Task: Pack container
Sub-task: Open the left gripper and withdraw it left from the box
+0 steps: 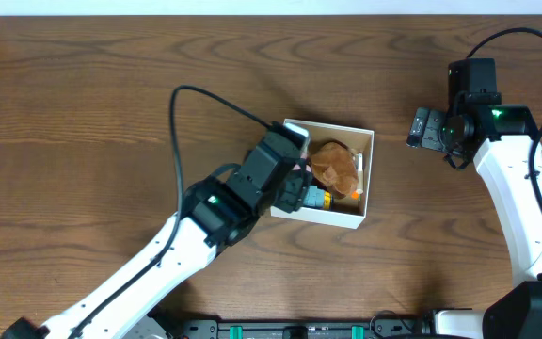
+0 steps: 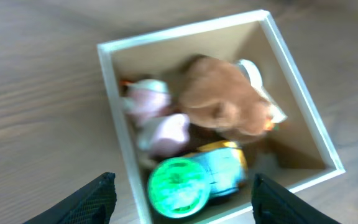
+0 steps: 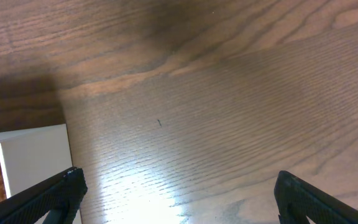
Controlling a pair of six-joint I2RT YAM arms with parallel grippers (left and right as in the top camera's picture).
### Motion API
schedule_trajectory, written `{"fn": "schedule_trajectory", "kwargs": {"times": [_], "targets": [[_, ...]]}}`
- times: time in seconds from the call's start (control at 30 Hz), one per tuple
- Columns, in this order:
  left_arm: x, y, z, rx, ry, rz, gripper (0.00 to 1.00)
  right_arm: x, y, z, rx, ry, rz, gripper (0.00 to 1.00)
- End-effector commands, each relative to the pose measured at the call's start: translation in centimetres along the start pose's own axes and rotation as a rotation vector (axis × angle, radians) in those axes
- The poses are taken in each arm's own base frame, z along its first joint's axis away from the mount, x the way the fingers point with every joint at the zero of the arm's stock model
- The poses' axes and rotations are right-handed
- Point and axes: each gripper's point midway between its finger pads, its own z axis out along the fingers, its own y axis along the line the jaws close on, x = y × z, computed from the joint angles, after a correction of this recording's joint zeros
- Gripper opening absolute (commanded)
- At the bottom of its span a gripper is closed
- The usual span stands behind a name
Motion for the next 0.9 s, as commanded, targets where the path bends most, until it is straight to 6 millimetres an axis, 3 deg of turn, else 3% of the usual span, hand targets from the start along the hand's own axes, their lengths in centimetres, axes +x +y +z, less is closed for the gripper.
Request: {"fn": "schedule_trajectory", "kwargs": {"times": [0.0, 0.1, 0.37, 0.5, 0.67, 0.87], "targets": [[-1.7, 3.8, -2.1, -0.216, -0.08, -0.021, 0.71, -0.5, -0.3, -0.4, 0.004, -0.017, 0.001, 0.99], [-1.0, 7.2, -3.3, -0.372, -0.075, -0.091, 0.82, -0.5, -0.3, -0.4, 0.004, -0.017, 0.001, 0.99], [0.4, 14.9, -4.8, -0.565, -0.044, -0.308, 0.87, -0.5, -0.3, -0.4, 0.004, -0.017, 0.001, 0.99], [0.6, 17.7, -5.5, -0.625, -0.05, -0.376, 0.98, -0.5, -0.3, -0.4, 0.004, -0.017, 0.001, 0.99], [1.1, 19.7, -6.1, -0.668, -0.045, -0.423, 0.98, -0.5, -0.3, -0.4, 0.004, -0.017, 0.001, 0.99], [1.1, 19.7, -6.1, -0.668, -0.045, -0.423, 0.98, -0.5, -0.3, -0.4, 0.004, -0.017, 0.001, 0.99]]}}
